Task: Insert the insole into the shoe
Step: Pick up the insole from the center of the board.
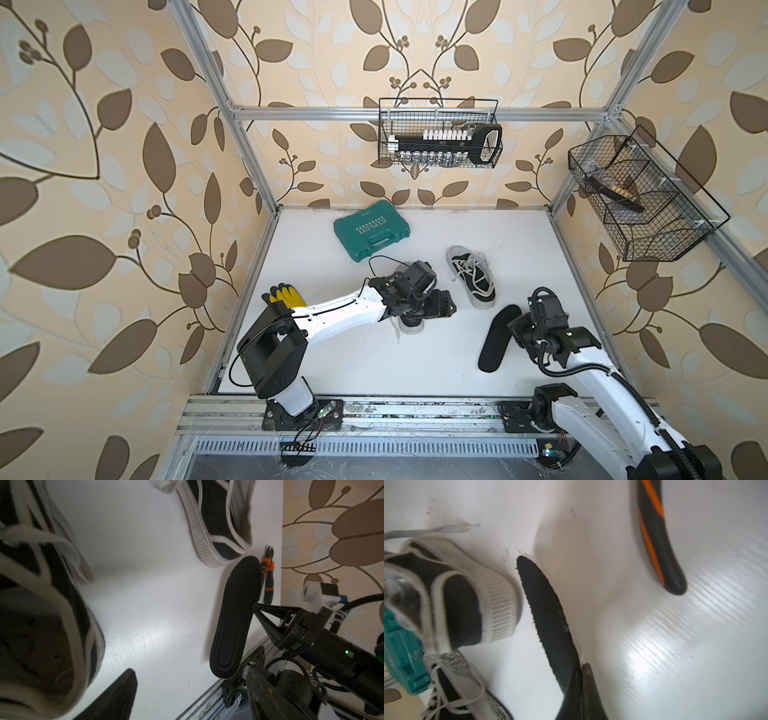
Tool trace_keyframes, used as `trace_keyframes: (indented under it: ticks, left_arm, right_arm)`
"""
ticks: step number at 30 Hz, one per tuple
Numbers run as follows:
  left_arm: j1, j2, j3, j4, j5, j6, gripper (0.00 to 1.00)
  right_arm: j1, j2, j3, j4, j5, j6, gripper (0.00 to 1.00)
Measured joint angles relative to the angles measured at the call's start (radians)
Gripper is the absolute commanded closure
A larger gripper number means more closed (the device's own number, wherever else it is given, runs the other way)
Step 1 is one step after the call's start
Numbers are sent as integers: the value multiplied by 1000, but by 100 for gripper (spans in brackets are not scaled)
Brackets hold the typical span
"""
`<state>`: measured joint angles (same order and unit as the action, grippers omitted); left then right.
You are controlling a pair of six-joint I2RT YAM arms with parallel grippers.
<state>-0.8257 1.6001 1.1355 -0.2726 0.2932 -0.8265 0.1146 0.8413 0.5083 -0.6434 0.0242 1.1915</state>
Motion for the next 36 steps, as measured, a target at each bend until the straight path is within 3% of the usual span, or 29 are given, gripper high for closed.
trace_keyframes:
  ticks: [6, 19, 28, 36]
  left_arm:
    - [102, 0, 2, 62, 89, 7, 17]
    - [180, 0, 4, 236, 221, -16, 18]
    - [219, 0, -105, 391, 288, -80, 27]
    - [290, -10, -174, 439, 327, -86, 39]
  right_arm:
    - [79, 59, 162, 34, -9, -97, 100]
    - [332, 230, 401, 53, 9, -268, 100]
    - [346, 318, 420, 124, -80, -296, 100]
    - [346, 406, 475, 234, -273, -298, 100]
